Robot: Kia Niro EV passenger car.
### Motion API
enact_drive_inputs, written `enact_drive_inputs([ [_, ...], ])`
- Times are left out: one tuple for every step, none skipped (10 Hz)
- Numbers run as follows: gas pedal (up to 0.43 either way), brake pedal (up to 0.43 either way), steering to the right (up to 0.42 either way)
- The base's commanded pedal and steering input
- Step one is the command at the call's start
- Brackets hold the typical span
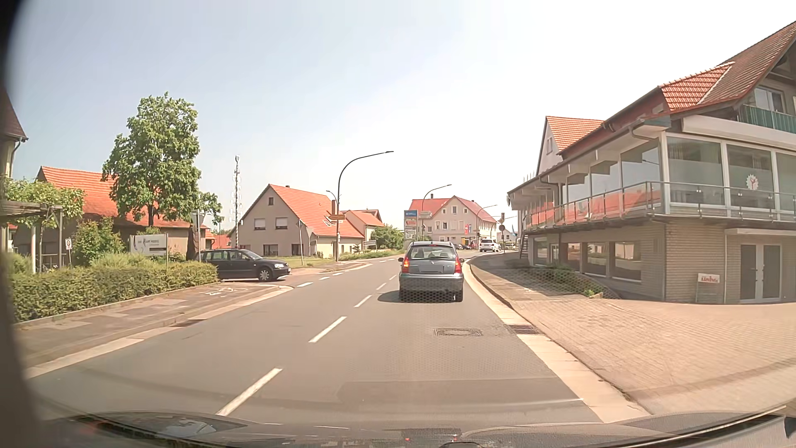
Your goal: Follow the waypoints while adhering to traffic rules and regulations
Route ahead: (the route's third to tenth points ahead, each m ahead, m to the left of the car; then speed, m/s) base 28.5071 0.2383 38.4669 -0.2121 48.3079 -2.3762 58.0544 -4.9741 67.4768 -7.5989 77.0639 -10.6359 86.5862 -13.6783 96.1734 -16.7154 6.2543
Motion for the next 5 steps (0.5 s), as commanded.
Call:
enact_drive_inputs([
  [0.000, 0.317, 0.009],
  [0.000, 0.323, 0.009],
  [0.000, 0.323, 0.009],
  [0.000, 0.323, 0.009],
  [0.000, 0.323, 0.009],
])
